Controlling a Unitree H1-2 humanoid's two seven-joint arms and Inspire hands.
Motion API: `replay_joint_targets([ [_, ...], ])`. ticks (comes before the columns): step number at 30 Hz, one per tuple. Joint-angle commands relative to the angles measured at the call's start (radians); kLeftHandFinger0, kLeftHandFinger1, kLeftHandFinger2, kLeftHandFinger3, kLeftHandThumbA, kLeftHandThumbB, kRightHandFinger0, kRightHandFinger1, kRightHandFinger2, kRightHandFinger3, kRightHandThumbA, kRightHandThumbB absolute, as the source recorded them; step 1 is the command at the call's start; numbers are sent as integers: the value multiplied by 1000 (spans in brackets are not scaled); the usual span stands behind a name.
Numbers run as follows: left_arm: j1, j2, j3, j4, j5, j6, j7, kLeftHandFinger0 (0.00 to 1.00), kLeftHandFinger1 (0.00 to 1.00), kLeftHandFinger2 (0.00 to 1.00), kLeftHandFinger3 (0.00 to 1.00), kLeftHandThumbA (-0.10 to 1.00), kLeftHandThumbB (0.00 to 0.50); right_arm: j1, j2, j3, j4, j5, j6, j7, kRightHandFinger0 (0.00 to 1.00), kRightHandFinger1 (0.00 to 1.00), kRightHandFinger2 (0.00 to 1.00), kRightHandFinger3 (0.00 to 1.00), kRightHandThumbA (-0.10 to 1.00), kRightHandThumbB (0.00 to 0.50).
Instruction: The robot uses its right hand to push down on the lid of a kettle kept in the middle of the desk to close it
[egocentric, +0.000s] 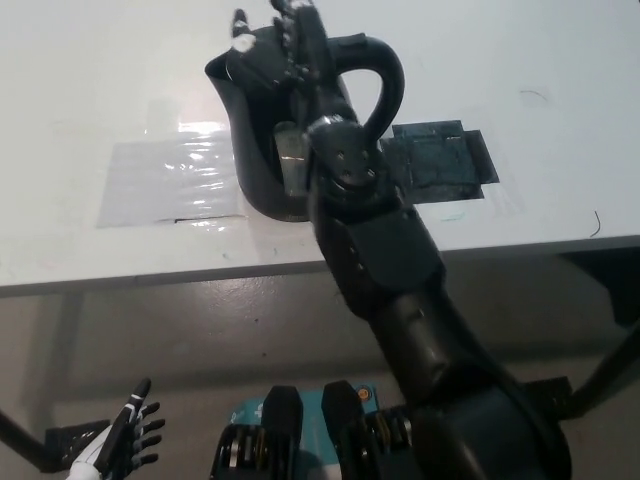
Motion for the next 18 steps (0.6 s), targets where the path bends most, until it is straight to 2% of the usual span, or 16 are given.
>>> replay_joint_targets([
  [1,-6,57,43,-45,-10,18,-6,1000,1000,1000,1000,1000,86,128,-156,165,-1101,4,424,230,1000,1000,1000,1000,422,84],
  [3,-11,56,46,-34,-16,11,-10,1000,1000,1000,1000,1000,107,196,-200,171,-1207,23,424,246,1000,1000,1000,1000,429,70],
  [8,-4,54,58,-28,-30,9,-12,1000,1000,1000,1000,1000,109,401,-335,185,-1431,105,424,270,1000,1000,1000,1000,442,43],
  [10,-12,55,59,-25,-26,15,-6,1000,1000,1000,1000,1000,126,462,-370,177,-1480,114,424,279,1000,1000,1000,1000,493,57],
  [11,-12,59,57,-26,-20,13,-4,1000,1000,1000,1000,1000,120,509,-392,170,-1514,117,424,290,1000,1000,1000,1000,510,45],
  [12,-12,60,55,-22,-16,-3,-3,1000,1000,1000,1000,1000,112,617,-425,161,-1559,96,407,311,1000,1000,1000,1000,474,50],
  [14,-20,61,56,-17,-16,-7,-3,1000,1000,1000,1000,1000,112,645,-436,162,-1574,86,407,311,1000,1000,1000,1000,446,54],
  [15,-22,61,54,-19,-18,-8,-7,1000,1000,1000,1000,1000,78,772,-465,159,-1588,34,323,326,981,1000,1000,1000,466,57],
  [16,-24,61,55,-23,-24,-2,-12,1000,1000,1000,1000,1000,72,859,-482,147,-1579,31,238,327,951,1000,1000,1000,440,50],
  [18,-33,58,61,-25,-30,13,-10,1000,1000,1000,1000,1000,82,938,-503,138,-1567,20,177,322,943,1000,1000,1000,436,60],
])
